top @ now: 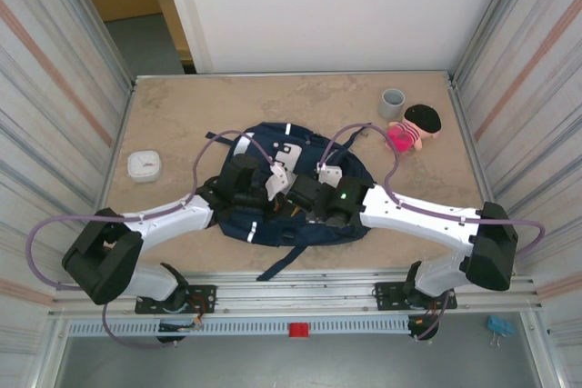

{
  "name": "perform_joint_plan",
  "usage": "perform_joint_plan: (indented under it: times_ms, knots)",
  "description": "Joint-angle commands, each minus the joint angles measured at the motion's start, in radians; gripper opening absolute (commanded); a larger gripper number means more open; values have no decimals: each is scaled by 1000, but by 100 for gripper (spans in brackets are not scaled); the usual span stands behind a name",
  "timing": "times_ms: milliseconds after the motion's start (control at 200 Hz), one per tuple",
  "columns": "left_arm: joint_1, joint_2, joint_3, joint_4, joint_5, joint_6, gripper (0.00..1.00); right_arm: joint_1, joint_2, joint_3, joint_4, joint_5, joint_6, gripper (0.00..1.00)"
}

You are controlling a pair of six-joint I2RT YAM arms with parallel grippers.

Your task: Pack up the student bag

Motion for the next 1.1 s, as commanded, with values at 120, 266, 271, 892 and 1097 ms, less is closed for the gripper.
perform_joint_plan:
  times_ms: [120,266,271,892,1097]
  knots:
    - [-2,-12,42,26,58,-21,4,-13,6,-23,-119,77,46,21]
    - [-3,-12,48,23,57,-23,5,-17,32,5,-202,96,108,19]
    - [-3,-13,49,23,57,-23,5,-18,34,6,-206,98,110,19]
    - [-2,-26,44,10,55,-15,5,-55,-31,-37,-90,27,-108,14]
    - [-1,-40,37,-14,30,5,4,-108,-52,-46,-88,-4,-208,5]
